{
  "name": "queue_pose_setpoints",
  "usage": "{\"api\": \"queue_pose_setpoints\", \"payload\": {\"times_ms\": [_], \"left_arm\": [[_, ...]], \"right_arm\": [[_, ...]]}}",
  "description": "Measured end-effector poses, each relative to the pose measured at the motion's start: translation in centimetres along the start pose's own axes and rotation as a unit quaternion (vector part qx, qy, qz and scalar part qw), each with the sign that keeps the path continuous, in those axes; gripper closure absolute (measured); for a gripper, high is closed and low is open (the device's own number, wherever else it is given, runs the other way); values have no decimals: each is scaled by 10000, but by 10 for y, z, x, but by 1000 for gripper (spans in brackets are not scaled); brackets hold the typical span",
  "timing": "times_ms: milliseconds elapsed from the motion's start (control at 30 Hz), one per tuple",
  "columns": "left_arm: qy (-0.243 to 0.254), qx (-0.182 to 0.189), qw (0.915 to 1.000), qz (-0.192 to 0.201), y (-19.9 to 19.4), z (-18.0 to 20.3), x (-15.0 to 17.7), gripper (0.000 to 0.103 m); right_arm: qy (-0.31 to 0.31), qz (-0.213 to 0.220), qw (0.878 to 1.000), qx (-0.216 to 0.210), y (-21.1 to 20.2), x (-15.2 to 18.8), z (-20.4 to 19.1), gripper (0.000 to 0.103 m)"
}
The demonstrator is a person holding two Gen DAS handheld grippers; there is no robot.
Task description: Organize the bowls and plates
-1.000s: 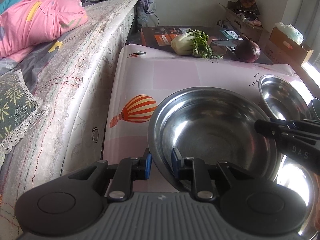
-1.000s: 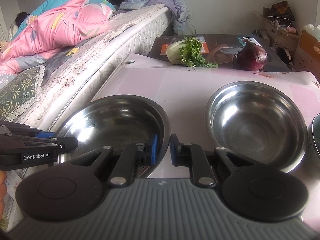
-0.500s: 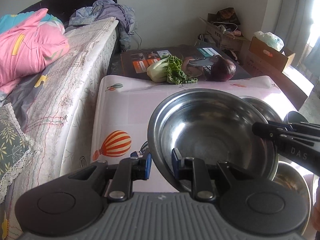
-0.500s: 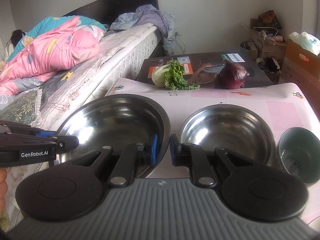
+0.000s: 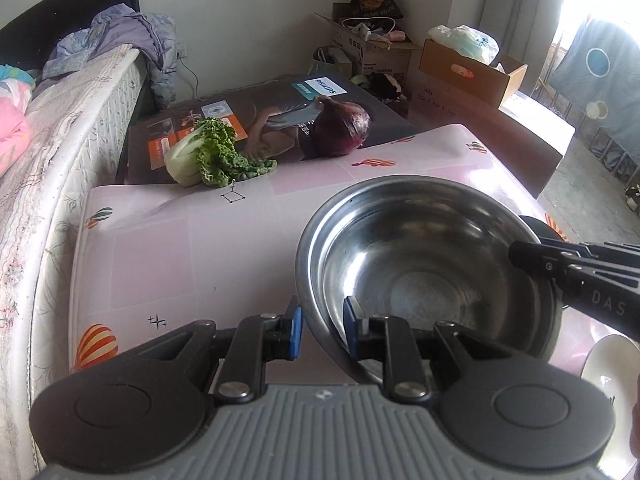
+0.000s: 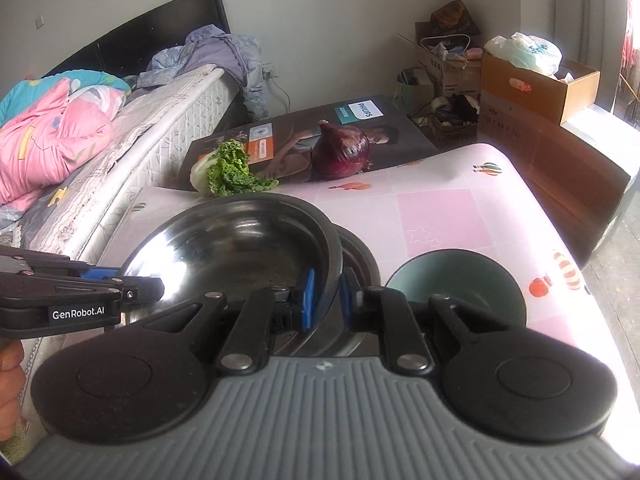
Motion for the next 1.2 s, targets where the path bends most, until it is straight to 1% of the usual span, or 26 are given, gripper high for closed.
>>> {"api": "queue_pose_setpoints", "payload": {"times_ms": [167, 300, 400, 500, 600, 667, 767, 833, 1000, 1033, 1067, 1200], "left_arm": [[3, -37, 9996, -279, 24, 10, 7, 81], [7, -80, 9993, -378, 34, 11, 10, 81], [10, -113, 9991, -401, 37, 11, 8, 79], [-4, -159, 9991, -389, 39, 9, 7, 74], [5, -189, 9991, -388, 39, 8, 7, 74], [-3, -183, 9990, -406, 38, 8, 8, 74], [88, -183, 9994, -282, 31, 11, 8, 70], [154, -207, 9995, -179, 25, 13, 7, 61], [383, -314, 9986, 166, 3, 20, 4, 50], [411, -327, 9984, 220, -1, 21, 4, 48], [433, -334, 9981, 267, -5, 22, 4, 47], [528, -305, 9973, 422, -22, 28, 3, 47]], "right_arm": [[49, -241, 9997, 62, 19, 18, 16, 90], [64, -313, 9995, 49, 32, 25, 20, 89], [52, -307, 9995, 47, 38, 22, 20, 87], [-47, -266, 9996, 118, 40, 16, 19, 87], [-110, -262, 9995, 165, 40, 13, 19, 86], [-118, -260, 9994, 182, 40, 12, 19, 84], [-97, -246, 9995, 183, 38, 14, 19, 81], [-69, -226, 9996, 161, 35, 14, 19, 78], [-20, -112, 9999, 108, 21, 13, 19, 68], [-22, -81, 9999, 113, 16, 14, 20, 63], [-24, -56, 9999, 114, 12, 14, 20, 59], [-49, -2, 9999, 125, -3, 16, 22, 56]]}}
Point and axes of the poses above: each gripper's, at about its wrist camera, not at the fingertips, and y roughly the way its jaws point, z to its right, x to its underside, the point moved 10 cm from there along y, roughly the way its jaws point, and after that the axes turned 9 degrees about -y, right-handed, at the moved point
